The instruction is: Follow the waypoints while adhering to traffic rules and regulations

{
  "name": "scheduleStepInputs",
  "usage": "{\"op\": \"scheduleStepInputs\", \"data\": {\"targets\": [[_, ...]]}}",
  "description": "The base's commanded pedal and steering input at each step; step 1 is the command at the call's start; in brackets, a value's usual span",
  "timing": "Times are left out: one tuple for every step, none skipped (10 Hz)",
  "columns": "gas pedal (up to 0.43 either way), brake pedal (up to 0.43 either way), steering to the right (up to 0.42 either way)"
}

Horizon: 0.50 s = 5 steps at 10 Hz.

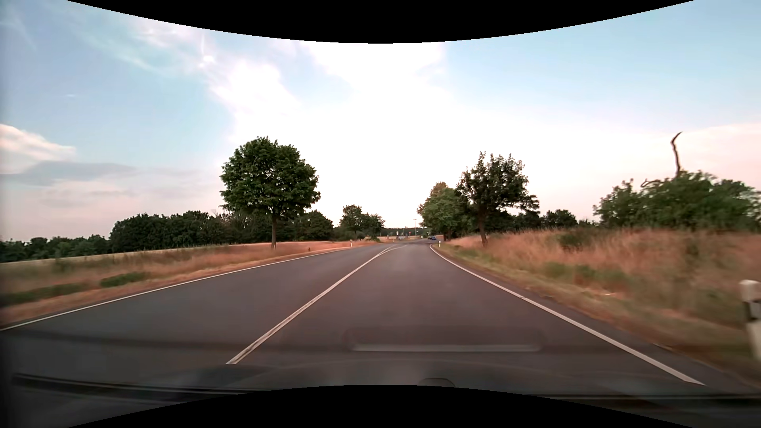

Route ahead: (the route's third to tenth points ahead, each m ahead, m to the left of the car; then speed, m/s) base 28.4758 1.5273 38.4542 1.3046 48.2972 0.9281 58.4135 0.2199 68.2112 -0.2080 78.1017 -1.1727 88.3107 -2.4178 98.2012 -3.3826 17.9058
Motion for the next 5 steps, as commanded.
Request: {"op": "scheduleStepInputs", "data": {"targets": [[0.087,0.0,0.0],[0.059,0.0,0.0],[0.0,0.0,0.0],[0.0,0.0,0.0],[0.0,0.0,0.0]]}}
